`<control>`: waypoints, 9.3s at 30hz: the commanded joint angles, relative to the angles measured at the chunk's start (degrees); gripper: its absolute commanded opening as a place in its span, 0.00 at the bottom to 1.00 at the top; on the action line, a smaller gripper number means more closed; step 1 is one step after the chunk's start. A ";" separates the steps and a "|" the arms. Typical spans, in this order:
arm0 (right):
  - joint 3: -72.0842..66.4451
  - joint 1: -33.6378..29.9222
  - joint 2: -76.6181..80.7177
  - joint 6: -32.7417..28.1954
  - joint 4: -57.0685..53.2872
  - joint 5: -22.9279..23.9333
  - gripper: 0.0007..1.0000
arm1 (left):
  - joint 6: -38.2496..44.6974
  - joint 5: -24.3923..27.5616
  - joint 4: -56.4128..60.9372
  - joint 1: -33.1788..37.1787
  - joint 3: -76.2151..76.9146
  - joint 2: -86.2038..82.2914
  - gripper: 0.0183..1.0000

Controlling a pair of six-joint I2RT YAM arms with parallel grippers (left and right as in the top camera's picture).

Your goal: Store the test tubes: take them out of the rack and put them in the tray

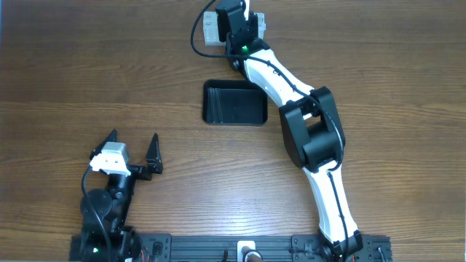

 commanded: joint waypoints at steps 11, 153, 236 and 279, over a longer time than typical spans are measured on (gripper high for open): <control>1.64 -0.55 -8.22 -1.20 0.17 -0.17 0.11 | 0.83 0.35 -0.07 0.26 -0.31 -0.39 1.00; -6.23 -7.32 -6.16 -0.87 -4.11 -7.76 0.11 | 0.83 0.35 -0.07 0.26 -0.31 -0.39 1.00; -29.55 -6.32 -55.80 -3.32 -24.65 1.18 0.73 | 0.83 0.35 -0.07 0.26 -0.31 -0.39 1.00; -109.44 -20.17 -133.79 -11.87 4.15 -12.28 0.99 | 0.83 0.35 -0.07 0.26 -0.31 -0.39 1.00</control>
